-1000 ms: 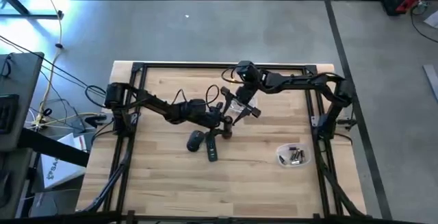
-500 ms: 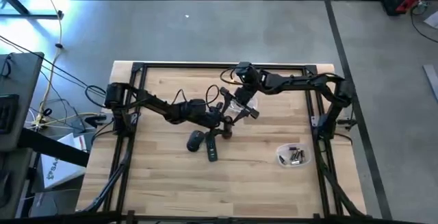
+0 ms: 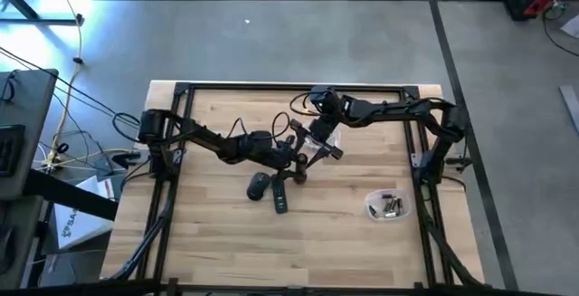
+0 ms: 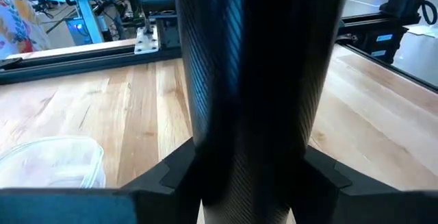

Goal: Insert battery
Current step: Close the flashlight battery compartment

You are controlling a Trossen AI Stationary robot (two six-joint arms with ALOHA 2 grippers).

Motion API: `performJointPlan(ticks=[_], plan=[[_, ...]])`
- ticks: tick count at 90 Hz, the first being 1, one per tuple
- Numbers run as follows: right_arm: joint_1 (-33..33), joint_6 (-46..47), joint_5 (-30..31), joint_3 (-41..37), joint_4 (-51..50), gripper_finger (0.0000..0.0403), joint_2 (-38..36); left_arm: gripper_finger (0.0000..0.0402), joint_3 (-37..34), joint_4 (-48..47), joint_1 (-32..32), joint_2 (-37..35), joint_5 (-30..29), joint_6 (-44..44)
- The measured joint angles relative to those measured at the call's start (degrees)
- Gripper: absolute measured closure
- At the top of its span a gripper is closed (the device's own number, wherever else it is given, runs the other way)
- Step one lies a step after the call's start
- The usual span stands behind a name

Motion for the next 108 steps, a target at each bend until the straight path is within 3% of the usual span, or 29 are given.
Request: performJointPlan(ticks=[25,56,80,108], plan=[[-0.01,0.00,0.01,0.00,0.02,0.0260,0.00,0.0257,0.00,0.02,0.00,0.00,-0.07,0.00],[0.09,4.29,2.40,0.06,-0.40,0.0264,0.00,0.0257,-0.02,0.02,0.00,0.00,-0.21,0.02],[-0.05,-3.79,2.53,0.28,-6.91,0.0264,-0.20,0.0257,0.02,0.00,0.00,0.04,-0.26,-0.17],[-1.46,-2.79,-0.98,0.13,-6.72,0.0265,-0.03,0.0257,0.38,0.21,0.09,0.15,0.45,0.46]])
